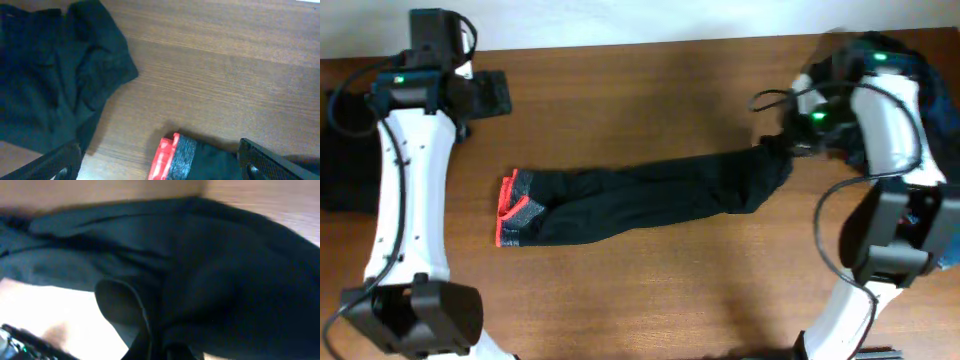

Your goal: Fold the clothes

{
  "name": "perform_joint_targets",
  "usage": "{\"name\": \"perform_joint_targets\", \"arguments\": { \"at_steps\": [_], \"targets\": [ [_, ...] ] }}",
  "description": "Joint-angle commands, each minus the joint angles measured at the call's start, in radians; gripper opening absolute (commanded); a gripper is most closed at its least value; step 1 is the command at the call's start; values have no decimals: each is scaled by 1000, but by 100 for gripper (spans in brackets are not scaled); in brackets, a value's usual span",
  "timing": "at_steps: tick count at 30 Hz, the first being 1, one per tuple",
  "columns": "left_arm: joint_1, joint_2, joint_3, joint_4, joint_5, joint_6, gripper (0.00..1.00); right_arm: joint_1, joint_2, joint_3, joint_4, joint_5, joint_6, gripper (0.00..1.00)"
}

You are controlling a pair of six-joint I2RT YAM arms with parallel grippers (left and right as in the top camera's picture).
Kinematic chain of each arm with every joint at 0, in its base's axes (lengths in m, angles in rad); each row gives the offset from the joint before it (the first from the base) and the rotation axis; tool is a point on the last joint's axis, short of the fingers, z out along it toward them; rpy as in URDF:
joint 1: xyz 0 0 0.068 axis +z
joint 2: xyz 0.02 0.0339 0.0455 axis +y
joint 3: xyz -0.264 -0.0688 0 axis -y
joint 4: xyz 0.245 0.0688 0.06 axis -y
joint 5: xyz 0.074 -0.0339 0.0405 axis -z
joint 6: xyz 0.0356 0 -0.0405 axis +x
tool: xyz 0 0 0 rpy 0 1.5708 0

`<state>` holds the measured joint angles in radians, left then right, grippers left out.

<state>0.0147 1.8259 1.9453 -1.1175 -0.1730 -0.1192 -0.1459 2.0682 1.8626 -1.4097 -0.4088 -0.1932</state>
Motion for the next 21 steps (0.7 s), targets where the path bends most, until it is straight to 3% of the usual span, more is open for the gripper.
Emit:
{"name": "perform_joint_targets", "arguments": {
  "at_steps": [1,12,21],
  "targets": [
    [13,-24,22,-16,-4,16,99,121,-4,22,6,-3,-4,4],
    [14,-24,22,-21,-4,16,99,437,-1,21,160,1,116,4],
    [14,-24,22,-27,-4,16,99,578,17,21,270,22,151,4]
  ]
}}
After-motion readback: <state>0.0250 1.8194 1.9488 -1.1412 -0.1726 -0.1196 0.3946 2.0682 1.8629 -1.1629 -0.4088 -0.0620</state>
